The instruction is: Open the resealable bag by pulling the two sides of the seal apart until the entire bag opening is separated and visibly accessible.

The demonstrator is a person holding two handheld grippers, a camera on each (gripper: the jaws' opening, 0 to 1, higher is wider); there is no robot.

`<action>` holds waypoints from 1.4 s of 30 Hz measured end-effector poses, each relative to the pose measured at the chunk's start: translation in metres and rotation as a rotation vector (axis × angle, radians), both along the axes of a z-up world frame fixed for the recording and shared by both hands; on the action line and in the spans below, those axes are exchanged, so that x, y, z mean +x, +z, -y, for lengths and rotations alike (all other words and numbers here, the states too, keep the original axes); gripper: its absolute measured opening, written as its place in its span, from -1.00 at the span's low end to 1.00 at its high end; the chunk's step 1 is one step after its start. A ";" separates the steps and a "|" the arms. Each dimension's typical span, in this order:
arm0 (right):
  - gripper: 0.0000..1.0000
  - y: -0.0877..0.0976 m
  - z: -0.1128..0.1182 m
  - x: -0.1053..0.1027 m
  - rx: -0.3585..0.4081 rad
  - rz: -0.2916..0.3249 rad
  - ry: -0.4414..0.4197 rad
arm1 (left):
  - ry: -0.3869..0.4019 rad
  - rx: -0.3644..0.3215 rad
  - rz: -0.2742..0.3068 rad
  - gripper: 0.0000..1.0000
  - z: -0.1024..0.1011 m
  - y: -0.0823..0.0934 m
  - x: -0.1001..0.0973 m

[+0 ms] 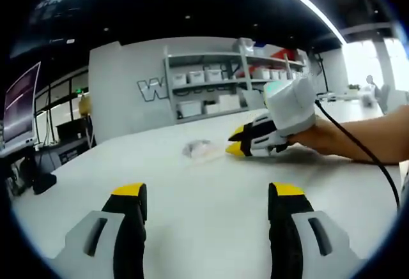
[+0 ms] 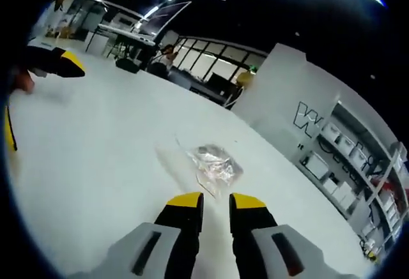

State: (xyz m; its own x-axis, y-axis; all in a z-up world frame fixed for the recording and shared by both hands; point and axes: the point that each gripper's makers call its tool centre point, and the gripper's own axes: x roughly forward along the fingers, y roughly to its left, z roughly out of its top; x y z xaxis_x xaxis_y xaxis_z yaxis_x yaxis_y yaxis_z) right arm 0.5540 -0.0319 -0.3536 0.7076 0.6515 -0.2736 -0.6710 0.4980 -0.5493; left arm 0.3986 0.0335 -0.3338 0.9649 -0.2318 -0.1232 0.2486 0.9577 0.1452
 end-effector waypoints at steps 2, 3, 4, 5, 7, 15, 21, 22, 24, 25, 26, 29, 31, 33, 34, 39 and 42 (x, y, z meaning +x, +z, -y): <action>-0.72 0.000 0.000 0.004 -0.003 0.003 -0.004 | 0.000 0.000 0.000 0.54 0.000 0.000 0.000; -0.72 -0.001 0.000 0.006 -0.004 0.005 -0.007 | 0.000 0.000 0.000 0.54 0.000 0.000 0.000; -0.72 0.000 0.000 0.008 -0.004 0.009 -0.008 | -0.001 0.000 0.000 0.54 0.001 0.000 0.000; -0.72 0.000 0.000 0.010 -0.005 0.015 -0.011 | -0.001 0.000 0.000 0.54 0.001 0.000 0.000; -0.73 0.001 0.000 0.016 -0.006 0.026 -0.018 | -0.001 0.000 -0.001 0.54 0.001 0.000 0.000; -0.83 0.010 -0.003 0.025 0.011 0.080 -0.003 | -0.003 0.003 -0.004 0.54 0.001 -0.001 0.000; -0.85 0.017 -0.019 0.021 0.059 0.093 0.076 | -0.003 0.008 -0.010 0.54 0.001 -0.002 0.001; -0.85 0.016 -0.021 0.021 0.049 0.089 0.080 | -0.003 0.010 -0.011 0.54 0.001 -0.002 0.000; -0.85 0.012 -0.025 0.019 0.039 0.081 0.096 | -0.003 0.013 -0.013 0.54 0.001 -0.002 0.000; -0.85 0.012 -0.026 0.019 0.039 0.080 0.099 | -0.003 0.013 -0.014 0.54 0.001 -0.002 0.000; -0.86 0.011 -0.027 0.019 0.037 0.079 0.103 | -0.002 0.013 -0.014 0.54 0.000 -0.003 0.001; -0.87 0.011 -0.030 0.018 0.035 0.074 0.115 | -0.002 0.016 -0.016 0.54 0.001 -0.003 0.001; -0.91 0.010 -0.033 0.016 0.035 0.072 0.130 | -0.002 0.017 -0.018 0.54 0.001 -0.003 0.001; -0.95 0.009 -0.034 0.015 0.039 0.062 0.134 | 0.000 0.018 -0.019 0.54 0.000 -0.004 0.001; -0.96 0.010 -0.034 0.014 0.041 0.061 0.135 | 0.000 0.018 -0.019 0.54 0.000 -0.004 0.001; -1.00 0.011 -0.036 0.012 0.051 0.056 0.146 | 0.001 0.021 -0.021 0.54 0.000 -0.004 0.001; -1.00 0.013 -0.039 0.010 0.065 0.053 0.157 | 0.001 0.021 -0.021 0.54 0.000 -0.004 0.001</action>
